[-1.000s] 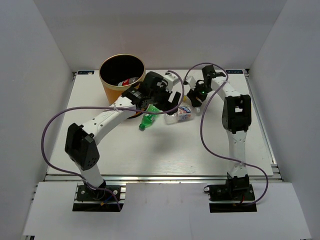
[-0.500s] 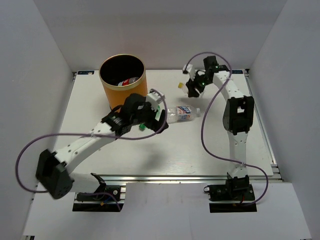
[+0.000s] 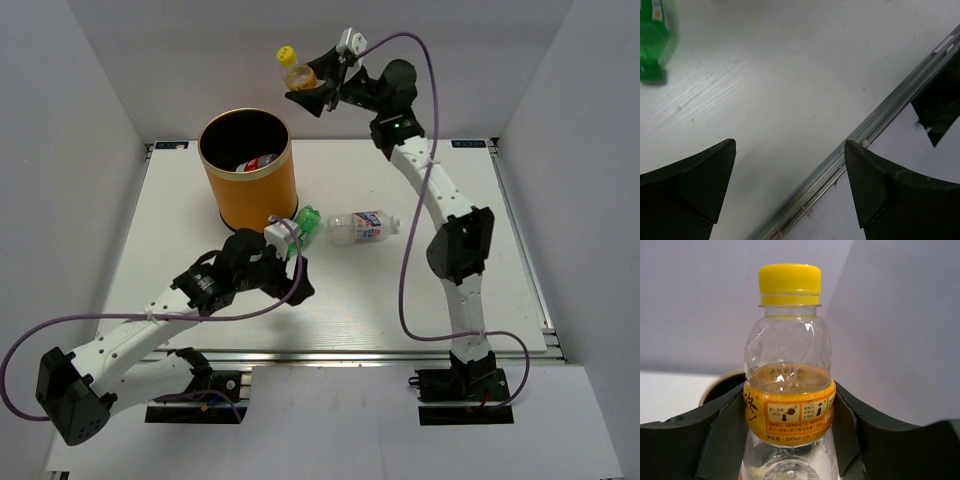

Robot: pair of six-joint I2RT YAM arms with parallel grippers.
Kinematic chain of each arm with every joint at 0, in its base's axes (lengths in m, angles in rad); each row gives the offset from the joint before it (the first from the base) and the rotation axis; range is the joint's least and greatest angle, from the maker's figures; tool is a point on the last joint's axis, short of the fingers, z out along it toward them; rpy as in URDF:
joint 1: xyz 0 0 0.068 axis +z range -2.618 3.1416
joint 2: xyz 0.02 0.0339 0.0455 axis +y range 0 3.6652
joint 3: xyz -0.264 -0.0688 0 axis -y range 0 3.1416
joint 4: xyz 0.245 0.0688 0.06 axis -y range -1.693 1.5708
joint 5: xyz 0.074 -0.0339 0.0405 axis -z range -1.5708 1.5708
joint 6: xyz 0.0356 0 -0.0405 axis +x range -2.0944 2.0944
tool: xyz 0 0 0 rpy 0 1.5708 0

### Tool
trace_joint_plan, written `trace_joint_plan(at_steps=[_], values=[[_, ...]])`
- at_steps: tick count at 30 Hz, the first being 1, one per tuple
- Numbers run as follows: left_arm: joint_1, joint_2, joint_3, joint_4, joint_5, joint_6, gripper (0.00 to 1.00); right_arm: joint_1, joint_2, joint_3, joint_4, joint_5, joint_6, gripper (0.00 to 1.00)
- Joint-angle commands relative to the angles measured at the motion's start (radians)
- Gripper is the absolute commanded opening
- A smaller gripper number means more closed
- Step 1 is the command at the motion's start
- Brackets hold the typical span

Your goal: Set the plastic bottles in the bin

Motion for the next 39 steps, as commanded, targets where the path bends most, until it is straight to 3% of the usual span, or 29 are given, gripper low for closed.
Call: trace_joint_plan(at_steps=[1, 9, 11, 12, 14, 15, 22, 25, 27, 28, 29, 31, 35, 39], values=[[-0.007, -0.125, -0.054, -0.056, -0.035, -0.08, 0.99, 0.048, 0.139, 0.171, 0.251, 0.048, 0.25, 0.2], [-0.007, -0.215, -0.069, -0.147, -0.082, -0.139, 0.99, 0.194, 0.245, 0.166, 0.281, 0.144, 0.128, 0.24], [-0.007, -0.215, -0.055, -0.162, -0.092, -0.139, 0.99, 0.21, 0.264, 0.158, 0.283, 0.164, 0.118, 0.36], [-0.007, -0.192, -0.042, -0.171, -0.104, -0.139, 0.99, 0.213, 0.268, 0.146, 0.278, 0.176, 0.126, 0.64], [-0.007, -0.163, -0.028, -0.171, -0.104, -0.139, 0.99, 0.219, 0.272, 0.132, 0.272, 0.162, 0.121, 0.87], [-0.007, -0.146, -0.016, -0.171, -0.115, -0.139, 0.99, 0.22, 0.267, 0.119, 0.269, 0.165, 0.123, 0.9], [-0.016, 0.063, 0.064, -0.046, -0.226, -0.079, 0.99, 0.179, 0.19, 0.086, 0.269, 0.194, 0.137, 0.9], [-0.025, 0.175, 0.109, -0.01, -0.311, -0.019, 0.99, 0.124, 0.05, 0.021, 0.21, 0.252, 0.111, 0.9], [-0.034, 0.263, 0.144, 0.014, -0.381, -0.008, 0.99, 0.048, 0.008, -0.012, 0.118, 0.265, 0.091, 0.84], [-0.034, 0.296, 0.158, 0.014, -0.447, 0.007, 0.99, 0.026, -0.047, -0.056, 0.079, 0.263, 0.088, 0.77], [-0.034, 0.328, 0.182, 0.014, -0.461, 0.016, 0.99, -0.043, -0.066, -0.076, -0.033, 0.251, 0.088, 0.38], [-0.044, 0.414, 0.205, 0.025, -0.519, 0.038, 0.99, -0.127, -0.145, -0.2, -0.088, 0.19, 0.098, 0.0], [-0.044, 0.518, 0.244, 0.047, -0.611, 0.064, 0.99, -0.256, -0.344, -0.529, -0.223, 0.139, -0.007, 0.01], [-0.034, 0.554, 0.244, 0.131, -0.638, 0.119, 0.99, -0.348, -0.507, -0.776, -0.3, 0.081, -0.136, 0.15]])
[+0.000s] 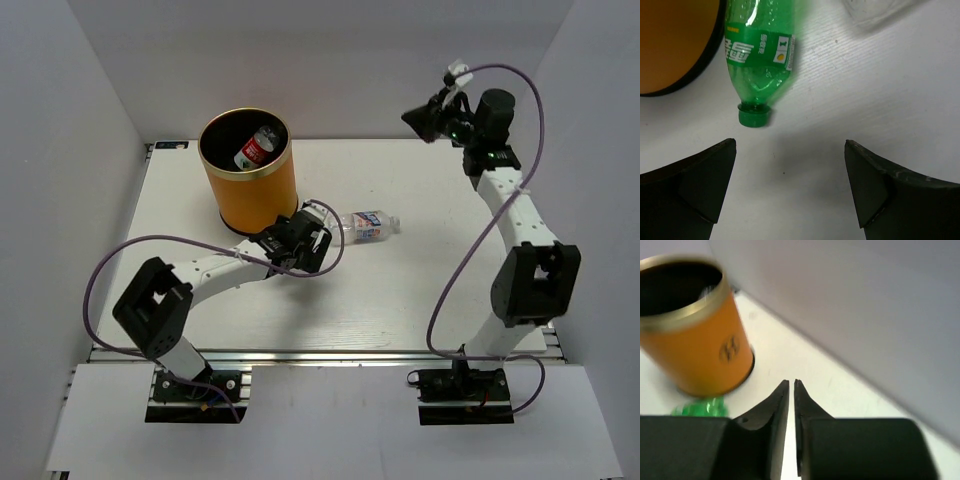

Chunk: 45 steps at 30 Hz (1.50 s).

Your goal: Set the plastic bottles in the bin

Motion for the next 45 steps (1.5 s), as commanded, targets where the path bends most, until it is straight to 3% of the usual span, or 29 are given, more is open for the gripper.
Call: trace_joint_plan(at_steps=[1, 6, 10, 19, 28, 31, 32, 33, 35, 36, 42, 43, 45], values=[[0.012, -0.001, 0.038, 0.104, -0.078, 0.066, 0.99, 0.001, -0.106, -0.147, -0.146, -0.102, -0.153, 0.19], [0.012, 0.082, 0.106, 0.117, -0.132, 0.108, 0.99, -0.022, -0.25, -0.374, -0.236, -0.142, -0.179, 0.34], [0.021, 0.166, 0.164, 0.117, -0.147, 0.128, 0.99, -0.023, -0.318, -0.483, -0.261, -0.15, -0.179, 0.38], [0.03, 0.324, 0.28, 0.055, -0.276, 0.11, 0.99, -0.039, -0.402, -0.562, -0.29, -0.159, -0.188, 0.38], [0.049, 0.392, 0.299, 0.023, -0.241, 0.11, 0.99, -0.04, -0.419, -0.597, -0.295, -0.161, -0.181, 0.4], [0.049, 0.412, 0.29, 0.023, -0.189, 0.097, 0.89, -0.04, -0.413, -0.586, -0.313, -0.153, -0.195, 0.42], [0.049, 0.426, 0.29, 0.008, -0.18, 0.097, 0.87, -0.04, -0.408, -0.582, -0.324, -0.152, -0.199, 0.46], [0.049, 0.435, 0.29, -0.004, -0.171, 0.097, 0.85, -0.04, -0.407, -0.578, -0.332, -0.151, -0.202, 0.57], [0.049, 0.435, 0.29, -0.005, -0.158, 0.087, 0.81, -0.04, -0.401, -0.575, -0.342, -0.153, -0.216, 0.6], [0.049, 0.435, 0.281, -0.005, -0.145, 0.087, 0.72, -0.04, -0.401, -0.575, -0.348, -0.152, -0.221, 0.64], [0.049, 0.435, 0.281, 0.009, -0.079, 0.087, 0.38, -0.04, -0.391, -0.571, -0.368, -0.156, -0.244, 0.65], [0.049, 0.435, 0.281, 0.009, -0.059, 0.087, 0.28, -0.04, -0.39, -0.568, -0.371, -0.159, -0.248, 0.65], [0.049, 0.417, 0.281, 0.009, -0.028, 0.087, 0.21, -0.039, -0.381, -0.552, -0.387, -0.158, -0.273, 0.65]])
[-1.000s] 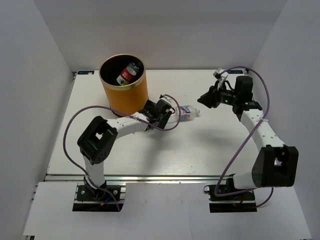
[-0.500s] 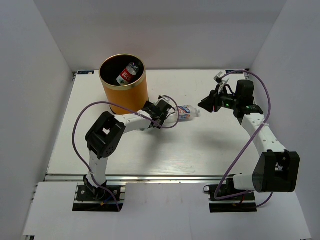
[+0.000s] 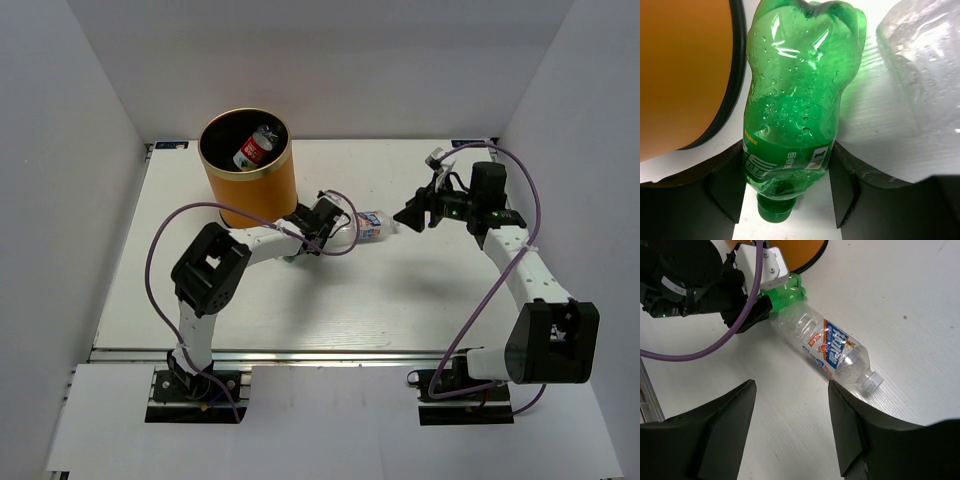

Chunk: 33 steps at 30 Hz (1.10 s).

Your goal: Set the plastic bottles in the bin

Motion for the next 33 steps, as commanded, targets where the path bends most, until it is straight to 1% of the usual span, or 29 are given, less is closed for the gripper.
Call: trace_joint_plan(at_steps=[1, 2, 3, 4, 5, 6, 7, 8, 9, 11, 12, 13, 15, 16, 17, 19, 20, 23, 25, 26, 28, 29, 30, 31, 32, 33], values=[[-0.012, -0.015, 0.001, -0.02, 0.146, -0.015, 0.17, -0.002, 0.016, 0.045, -0.039, -0.011, -0.049, 0.66], [-0.022, -0.059, 0.001, -0.02, 0.147, -0.015, 0.11, -0.002, 0.028, 0.062, -0.051, -0.007, -0.08, 0.73], [-0.023, -0.09, 0.001, -0.02, 0.172, -0.015, 0.08, -0.004, 0.033, 0.068, -0.065, -0.005, -0.097, 0.87], [-0.023, -0.124, 0.01, -0.02, 0.192, -0.015, 0.05, -0.002, 0.04, 0.077, -0.112, -0.005, -0.111, 0.9], [-0.023, -0.194, 0.011, -0.02, 0.202, -0.015, 0.0, -0.001, 0.049, 0.085, -0.131, -0.003, -0.175, 0.9], [-0.023, -0.227, 0.042, -0.02, 0.202, -0.024, 0.0, -0.002, 0.077, 0.115, -0.148, 0.009, -0.19, 0.9], [-0.023, -0.253, 0.072, -0.066, 0.202, -0.024, 0.0, -0.001, 0.088, 0.126, -0.193, 0.016, -0.205, 0.9], [-0.023, -0.27, 0.108, -0.095, 0.182, -0.033, 0.0, -0.004, 0.108, 0.143, -0.205, 0.021, -0.235, 0.9], [-0.023, -0.294, 0.185, -0.118, 0.164, -0.033, 0.0, -0.002, 0.124, 0.155, -0.22, 0.036, -0.271, 0.9], [-0.023, -0.304, 0.259, -0.147, 0.153, -0.024, 0.0, -0.007, 0.149, 0.166, -0.232, 0.049, -0.317, 0.9], [-0.023, -0.316, 0.33, -0.164, 0.153, -0.012, 0.0, -0.004, 0.16, 0.172, -0.238, 0.052, -0.353, 0.9], [-0.023, -0.316, 0.368, -0.173, 0.142, -0.012, 0.0, -0.004, 0.171, 0.178, -0.248, 0.053, -0.392, 0.9], [-0.023, -0.325, 0.464, -0.184, 0.111, -0.012, 0.0, -0.005, 0.175, 0.18, -0.248, 0.066, -0.445, 0.9], [-0.013, -0.325, 0.487, -0.184, 0.088, -0.012, 0.0, -0.004, 0.177, 0.182, -0.242, 0.076, -0.449, 0.9], [-0.004, -0.336, 0.529, -0.184, 0.027, -0.026, 0.0, -0.004, 0.177, 0.18, -0.241, 0.082, -0.457, 0.9], [0.005, -0.348, 0.541, -0.152, -0.078, -0.035, 0.0, -0.005, 0.184, 0.183, -0.243, 0.089, -0.466, 0.9], [0.019, -0.348, 0.541, -0.1, -0.164, -0.021, 0.0, -0.004, 0.183, 0.18, -0.245, 0.089, -0.466, 0.9], [0.063, -0.348, 0.569, -0.072, -0.273, -0.012, 0.0, -0.004, 0.175, 0.171, -0.226, 0.089, -0.446, 0.9], [0.1, -0.308, 0.601, -0.101, -0.335, -0.032, 0.0, -0.001, 0.172, 0.163, -0.208, 0.101, -0.426, 0.9], [0.114, -0.299, 0.601, -0.135, -0.35, -0.044, 0.01, -0.004, 0.166, 0.162, -0.185, 0.102, -0.418, 0.9], [0.157, -0.299, 0.583, -0.147, -0.364, -0.075, 0.01, -0.002, 0.166, 0.168, -0.183, 0.107, -0.415, 0.9], [0.169, -0.299, 0.566, -0.126, -0.364, -0.075, 0.05, -0.001, 0.166, 0.166, -0.183, 0.112, -0.414, 0.9], [0.181, -0.299, 0.557, -0.126, -0.364, -0.075, 0.14, -0.001, 0.168, 0.166, -0.179, 0.113, -0.42, 0.9], [0.209, -0.285, 0.557, -0.126, -0.364, -0.075, 0.14, 0.001, 0.171, 0.168, -0.179, 0.115, -0.424, 0.9], [0.224, -0.27, 0.557, -0.158, -0.364, -0.075, 0.17, -0.001, 0.175, 0.169, -0.183, 0.112, -0.434, 0.9], [0.241, -0.25, 0.593, -0.181, -0.337, -0.087, 0.32, 0.002, 0.181, 0.172, -0.189, 0.102, -0.461, 0.9]])
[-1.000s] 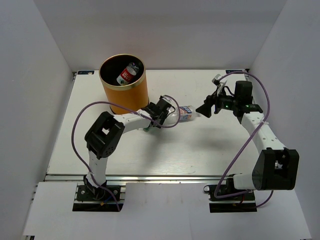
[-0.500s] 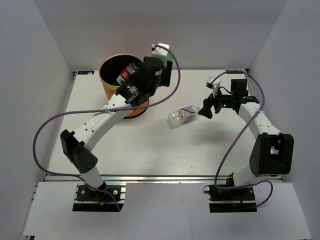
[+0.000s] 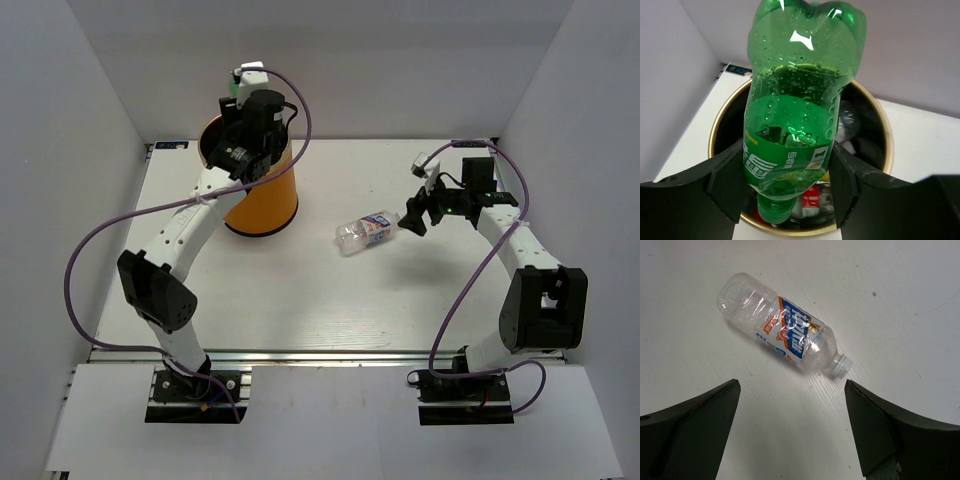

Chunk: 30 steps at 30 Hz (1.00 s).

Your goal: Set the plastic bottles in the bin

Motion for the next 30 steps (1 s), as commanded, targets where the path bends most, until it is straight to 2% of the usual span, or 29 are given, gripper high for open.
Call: trace_joint_plan(at_steps=[1, 2, 3, 5, 6, 7, 10, 11, 12, 14, 17, 20, 23, 25, 27, 30], values=[[0.065, 0.031, 0.04, -0.072, -0.021, -0.039, 0.46, 0.002, 0.014, 0.053, 0.006, -0.034, -0.091, 0.9], [0.075, 0.046, 0.049, -0.085, -0.003, -0.039, 0.6, 0.006, 0.023, 0.063, -0.003, -0.05, -0.123, 0.9], [0.085, 0.056, 0.058, -0.105, 0.029, -0.039, 0.83, 0.006, 0.047, 0.091, -0.052, -0.064, -0.23, 0.9], [0.085, 0.056, 0.072, -0.106, 0.069, -0.049, 0.97, 0.005, 0.11, 0.167, -0.211, -0.188, -0.634, 0.9], [0.085, 0.056, 0.084, -0.115, 0.084, -0.049, 1.0, 0.005, 0.124, 0.175, -0.347, -0.206, -0.733, 0.9], [0.085, 0.042, 0.085, -0.115, 0.103, -0.04, 1.0, 0.014, 0.159, 0.202, -0.373, -0.205, -0.936, 0.9], [0.074, -0.014, 0.085, -0.141, 0.183, -0.003, 1.0, 0.049, 0.206, 0.266, -0.45, -0.174, -1.073, 0.9], [0.065, -0.038, 0.062, -0.153, 0.25, -0.003, 1.0, 0.058, 0.273, 0.356, -0.483, -0.15, -1.195, 0.9], [0.065, -0.065, 0.037, -0.164, 0.288, -0.003, 1.0, 0.074, 0.302, 0.391, -0.602, -0.141, -1.235, 0.9], [0.065, -0.175, -0.032, -0.164, 0.37, -0.026, 1.0, 0.104, 0.415, 0.531, -0.733, -0.104, -1.373, 0.9], [0.065, -0.307, -0.225, -0.164, 0.439, -0.048, 1.0, 0.153, 0.489, 0.602, -0.769, -0.069, -1.391, 0.9], [0.056, -0.458, -0.316, -0.177, 0.477, -0.062, 1.0, 0.199, 0.519, 0.609, -0.758, -0.03, -1.397, 0.9], [0.056, -0.548, -0.339, -0.242, 0.499, -0.062, 1.0, 0.227, 0.568, 0.665, -0.899, -0.006, -1.434, 0.9], [0.056, -0.593, -0.35, -0.295, 0.499, -0.071, 1.0, 0.244, 0.595, 0.696, -0.936, 0.011, -1.399, 0.9], [0.056, -0.625, -0.38, -0.308, 0.499, -0.082, 1.0, 0.268, 0.582, 0.632, -0.886, 0.036, -1.36, 0.9], [0.056, -0.682, -0.435, -0.326, 0.508, -0.117, 1.0, 0.304, 0.563, 0.534, -0.676, 0.092, -1.18, 0.9]])
